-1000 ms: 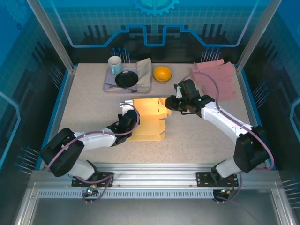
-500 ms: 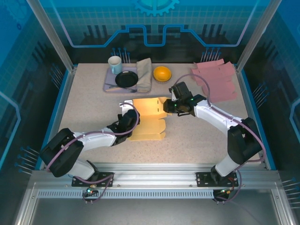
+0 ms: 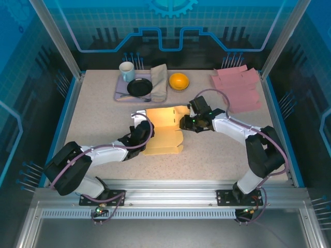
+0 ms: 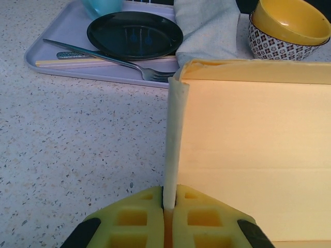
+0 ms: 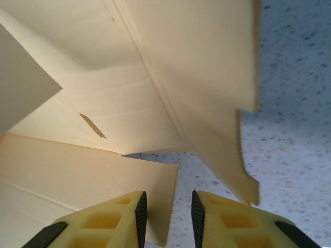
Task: Fold the paper box
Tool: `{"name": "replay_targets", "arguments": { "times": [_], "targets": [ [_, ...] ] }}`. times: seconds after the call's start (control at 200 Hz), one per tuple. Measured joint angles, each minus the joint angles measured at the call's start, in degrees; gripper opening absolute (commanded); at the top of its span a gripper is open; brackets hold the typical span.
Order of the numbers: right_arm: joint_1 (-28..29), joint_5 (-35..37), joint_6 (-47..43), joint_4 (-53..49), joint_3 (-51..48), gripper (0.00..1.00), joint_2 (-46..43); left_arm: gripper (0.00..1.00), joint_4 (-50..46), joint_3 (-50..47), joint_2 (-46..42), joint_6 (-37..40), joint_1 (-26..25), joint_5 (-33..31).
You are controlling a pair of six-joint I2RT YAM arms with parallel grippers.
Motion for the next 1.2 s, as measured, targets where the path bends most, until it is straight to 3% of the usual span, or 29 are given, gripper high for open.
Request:
{"name": "replay_targets", "arguments": {
  "times": [0.33, 0.74, 1.2],
  "targets": [
    [0.2, -5.2, 2.9, 5.5, -0.3, 0.26, 0.0, 0.0, -0.8, 0.3, 0.3, -1.2, 0.0, 0.0],
    [5.5, -6.2, 1.9, 5.2, 5.2, 0.27, 4.4, 0.0, -1.4, 1.2, 1.3, -1.3, -0.1, 0.0],
    [5.9, -5.0, 1.2, 3.2, 6.0, 0.29, 6.7, 0.0, -2.8, 1.2, 1.6, -2.4, -0.1, 0.0]
  ]
}}
